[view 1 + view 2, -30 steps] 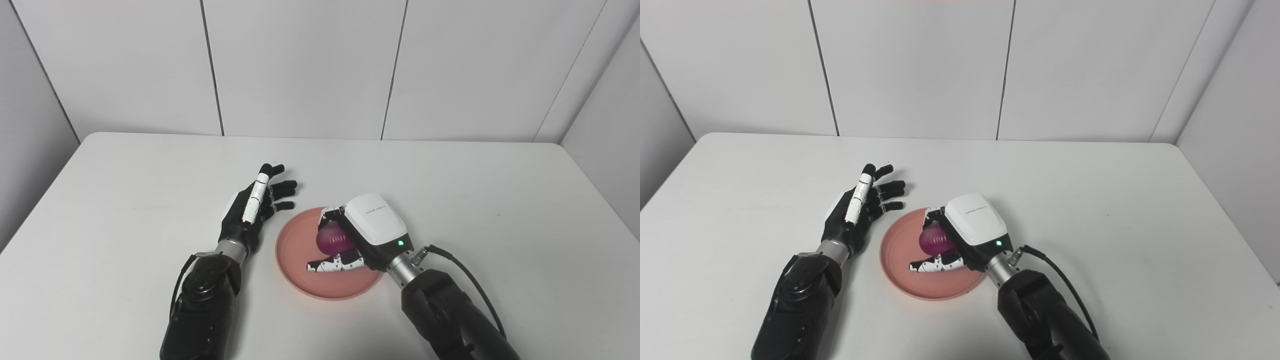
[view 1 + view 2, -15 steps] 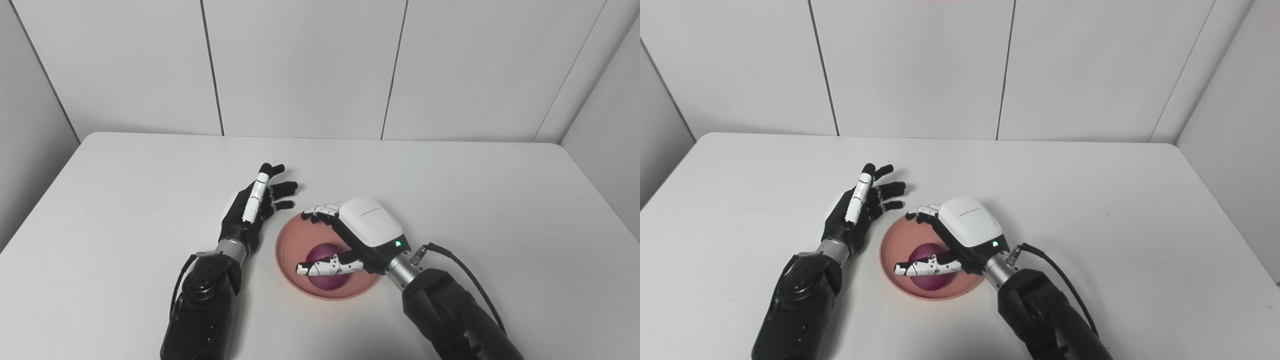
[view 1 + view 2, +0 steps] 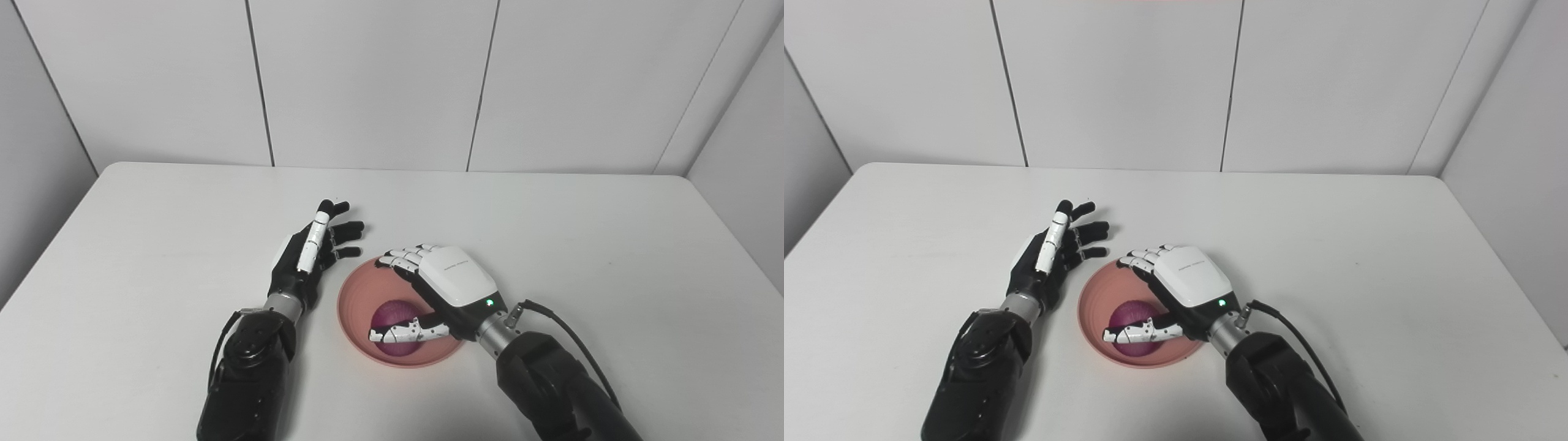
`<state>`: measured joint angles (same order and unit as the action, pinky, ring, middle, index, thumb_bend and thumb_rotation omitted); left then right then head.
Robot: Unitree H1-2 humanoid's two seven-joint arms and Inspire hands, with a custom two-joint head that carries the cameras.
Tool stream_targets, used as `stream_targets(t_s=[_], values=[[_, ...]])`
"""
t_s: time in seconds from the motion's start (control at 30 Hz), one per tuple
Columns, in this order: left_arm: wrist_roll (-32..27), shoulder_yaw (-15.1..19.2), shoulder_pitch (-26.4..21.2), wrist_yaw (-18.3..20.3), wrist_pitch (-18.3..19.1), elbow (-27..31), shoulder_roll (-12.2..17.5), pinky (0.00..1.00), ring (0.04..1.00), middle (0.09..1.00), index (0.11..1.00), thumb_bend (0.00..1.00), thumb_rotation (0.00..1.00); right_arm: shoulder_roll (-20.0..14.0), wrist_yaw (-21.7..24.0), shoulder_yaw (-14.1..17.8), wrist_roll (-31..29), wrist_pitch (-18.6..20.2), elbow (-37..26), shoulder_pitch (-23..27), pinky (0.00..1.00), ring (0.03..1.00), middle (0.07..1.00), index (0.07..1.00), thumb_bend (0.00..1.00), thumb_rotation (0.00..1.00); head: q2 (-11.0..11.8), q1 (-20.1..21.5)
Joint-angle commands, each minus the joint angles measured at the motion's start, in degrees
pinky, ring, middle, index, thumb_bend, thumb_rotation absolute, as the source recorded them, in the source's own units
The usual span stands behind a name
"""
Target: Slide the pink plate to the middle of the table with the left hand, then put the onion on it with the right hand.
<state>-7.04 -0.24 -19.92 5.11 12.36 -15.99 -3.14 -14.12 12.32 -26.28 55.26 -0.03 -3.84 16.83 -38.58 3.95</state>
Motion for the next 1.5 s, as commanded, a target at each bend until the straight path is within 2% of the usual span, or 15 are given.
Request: stream_targets(t_s=[0.0, 0.3, 0.37, 0.47, 0.57, 0.67, 0.77, 0.87, 0.93, 0.97, 1.07, 1.13, 1.27, 1.37, 1.47], values=[[0.0, -0.1, 0.5, -0.1, 1.7, -1.5, -0.2, 0.67, 0.763, 0.691, 0.809, 0.78, 0.89, 0.0, -3.5, 1.4, -0.2, -1.6, -1.5, 1.6, 0.84, 0.822, 0.837, 0.802, 0.92, 1.0, 0.0, -0.1], [0.0, -0.4, 0.4, 0.3, 1.5, -1.4, -0.1, 0.66, 0.77, 0.67, 0.815, 0.78, 0.9, 0.8, -10.2, 6.0, -7.3, -4.5, -2.6, 1.9, 0.76, 0.791, 0.832, 0.785, 0.83, 1.0, 0.2, 0.2], [0.2, -0.4, 0.3, 0.3, 1.5, -1.5, -0.1, 0.67, 0.77, 0.671, 0.817, 0.79, 0.9, 2.7, -10.5, 8.6, -12.8, -3.8, -3.1, 1.6, 0.7, 0.781, 0.827, 0.779, 0.85, 1.0, 0.3, 0.1], [0.1, -0.2, 0.2, 0.1, 1.4, -1.7, -0.1, 0.67, 0.771, 0.681, 0.813, 0.79, 0.89, 6.7, -9.5, 13.8, -24.8, -1.8, -2.8, 0.7, 0.67, 0.784, 0.824, 0.789, 0.85, 1.0, 0.4, 0.1], [0.2, -0.1, 0.0, -0.1, 1.3, -1.9, -0.2, 0.69, 0.767, 0.687, 0.815, 0.8, 0.89, 9.7, -8.3, 18.3, -35.3, -0.3, -1.3, 0.0, 0.72, 0.814, 0.845, 0.858, 0.8, 1.0, 0.5, 0.1], [0.2, -0.1, 0.0, -0.1, 1.2, -1.9, -0.2, 0.69, 0.762, 0.688, 0.813, 0.8, 0.89, 12.0, -8.0, 22.6, -43.7, 1.9, 1.5, -0.4, 0.74, 0.831, 0.859, 0.883, 0.82, 1.0, 0.6, 0.2], [0.2, -0.1, 0.1, -0.1, 1.3, -1.6, -0.2, 0.69, 0.759, 0.691, 0.81, 0.8, 0.89, 13.5, -8.2, 25.8, -49.0, 3.8, 4.1, -0.9, 0.88, 0.873, 0.879, 0.898, 0.88, 1.0, 0.5, 0.1], [0.2, 0.2, 0.3, -0.4, 0.6, -1.5, -0.3, 0.69, 0.755, 0.696, 0.813, 0.8, 0.89, 14.0, -9.5, 27.9, -51.3, 4.0, 5.7, -1.5, 0.94, 0.891, 0.888, 0.906, 0.88, 1.0, 0.5, 0.2], [0.3, 0.4, 0.4, -0.7, -0.1, -1.3, -0.4, 0.71, 0.771, 0.742, 0.815, 0.79, 0.89, 14.0, -10.3, 28.7, -51.9, 3.3, 6.5, -1.9, 0.99, 0.939, 0.923, 0.939, 0.86, 1.0, 0.5, 0.3], [0.6, 0.7, 0.7, -1.5, -1.6, -1.0, -0.7, 0.71, 0.774, 0.751, 0.816, 0.79, 0.89, 13.8, -10.8, 29.2, -52.1, 2.9, 6.8, -2.3, 0.99, 0.947, 0.929, 0.944, 0.86, 1.0, 0.6, 0.4], [2.7, 0.6, 1.8, -3.5, -8.0, -1.0, -1.1, 0.84, 0.882, 0.897, 0.847, 0.82, 0.9, 13.1, -11.9, 30.4, -52.9, 1.5, 7.4, -3.5, 1.0, 0.996, 0.994, 0.996, 0.87, 1.0, 0.9, 0.4], [3.9, 0.0, 2.8, -4.0, -12.0, -1.3, -1.3, 0.96, 0.973, 0.977, 0.943, 0.88, 0.93, 13.1, -12.7, 31.0, -53.0, 1.1, 6.9, -4.7, 1.0, 1.0, 0.999, 1.0, 0.9, 1.0, 1.2, 0.7], [6.0, -1.5, 5.0, -4.0, -16.8, 0.0, -1.5, 1.0, 0.998, 0.999, 0.996, 0.9, 0.93, 13.6, -14.1, 31.5, -53.0, 2.0, 4.8, -7.3, 1.0, 1.0, 1.0, 1.0, 0.92, 1.0, 1.1, 1.0], [7.9, -2.8, 7.4, -4.6, -17.8, 3.1, -1.6, 1.0, 1.0, 1.0, 1.0, 0.78, 0.97, 14.1, -14.7, 31.5, -53.5, 2.5, 3.2, -9.2, 1.0, 1.0, 1.0, 1.0, 0.91, 1.0, 1.1, 1.1], [8.8, -3.4, 9.5, -4.9, -17.1, 6.2, -1.7, 1.0, 1.0, 1.0, 1.0, 0.73, 0.99, 14.4, -14.6, 31.0, -53.6, 2.6, 1.8, -10.7, 1.0, 1.0, 1.0, 1.0, 0.88, 1.0, 1.1, 1.2]])
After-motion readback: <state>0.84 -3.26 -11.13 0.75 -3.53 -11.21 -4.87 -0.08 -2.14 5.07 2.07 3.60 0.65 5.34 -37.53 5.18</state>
